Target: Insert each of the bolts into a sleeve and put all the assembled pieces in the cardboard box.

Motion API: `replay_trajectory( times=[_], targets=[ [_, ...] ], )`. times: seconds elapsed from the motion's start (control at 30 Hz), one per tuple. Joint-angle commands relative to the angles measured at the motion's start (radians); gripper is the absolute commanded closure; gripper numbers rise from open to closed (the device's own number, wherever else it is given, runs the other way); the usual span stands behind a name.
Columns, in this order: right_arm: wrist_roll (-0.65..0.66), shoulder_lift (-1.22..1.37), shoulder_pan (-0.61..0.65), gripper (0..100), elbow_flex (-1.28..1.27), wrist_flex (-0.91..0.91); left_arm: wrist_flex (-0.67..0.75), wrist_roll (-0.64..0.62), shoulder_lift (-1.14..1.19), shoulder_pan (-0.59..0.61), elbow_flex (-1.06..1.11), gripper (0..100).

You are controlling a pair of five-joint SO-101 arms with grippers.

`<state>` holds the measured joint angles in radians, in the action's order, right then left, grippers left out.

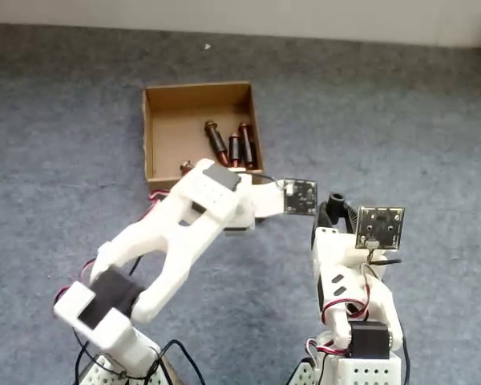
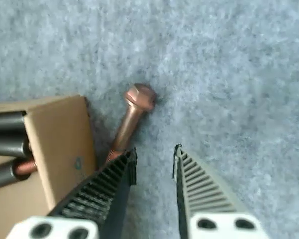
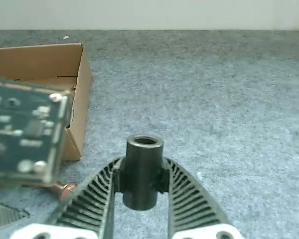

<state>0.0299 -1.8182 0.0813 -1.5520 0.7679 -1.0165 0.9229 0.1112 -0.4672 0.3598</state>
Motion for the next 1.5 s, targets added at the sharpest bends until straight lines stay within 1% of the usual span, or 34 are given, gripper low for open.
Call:
replay_trajectory(
  times=[0.0,0.23,0.3,0.4,0.53,0.7,0.87,0.93,1.1,1.2,1.27,1.37,1.47],
  targets=[
    [0.000,-0.018,-0.007,99.2,0.016,-0.028,-0.005,0.011,0.068,-0.015,-0.134,85],
    [0.000,-0.018,-0.005,99.2,0.016,-0.028,-0.012,0.011,0.237,-0.010,-0.282,85],
    [0.000,-0.018,-0.005,99.2,0.016,-0.028,-0.049,0.014,0.280,-0.012,-0.329,85],
    [0.000,-0.018,-0.005,99.2,0.016,-0.028,-0.118,0.057,0.343,-0.016,-0.400,85],
    [0.000,-0.018,-0.005,99.2,0.016,-0.028,-0.158,0.063,0.426,-0.016,-0.479,85],
    [0.000,-0.018,-0.005,99.2,0.016,-0.028,-0.210,0.068,0.498,-0.016,-0.536,91],
    [0.000,-0.018,-0.005,99.2,0.016,-0.028,-0.264,0.068,0.504,-0.018,-0.565,97],
    [0.000,-0.018,-0.005,99.2,0.015,-0.028,-0.305,0.063,0.503,-0.018,-0.587,99],
    [0.000,-0.018,-0.005,99.2,0.015,-0.028,-0.416,0.058,0.503,-0.016,-0.653,100],
    [0.000,-0.018,-0.005,99.2,0.015,-0.028,-0.451,-0.012,0.501,-0.008,-0.693,100],
    [0.000,-0.018,-0.005,99.2,0.015,-0.028,-0.485,-0.037,0.496,-0.008,-0.714,100],
    [0.000,-0.018,-0.005,99.2,0.015,-0.028,-0.529,-0.043,0.437,-0.013,-0.702,100],
    [0.000,-0.018,-0.005,99.2,0.015,-0.028,-0.534,-0.069,0.321,-0.015,-0.642,100]
  ],
)
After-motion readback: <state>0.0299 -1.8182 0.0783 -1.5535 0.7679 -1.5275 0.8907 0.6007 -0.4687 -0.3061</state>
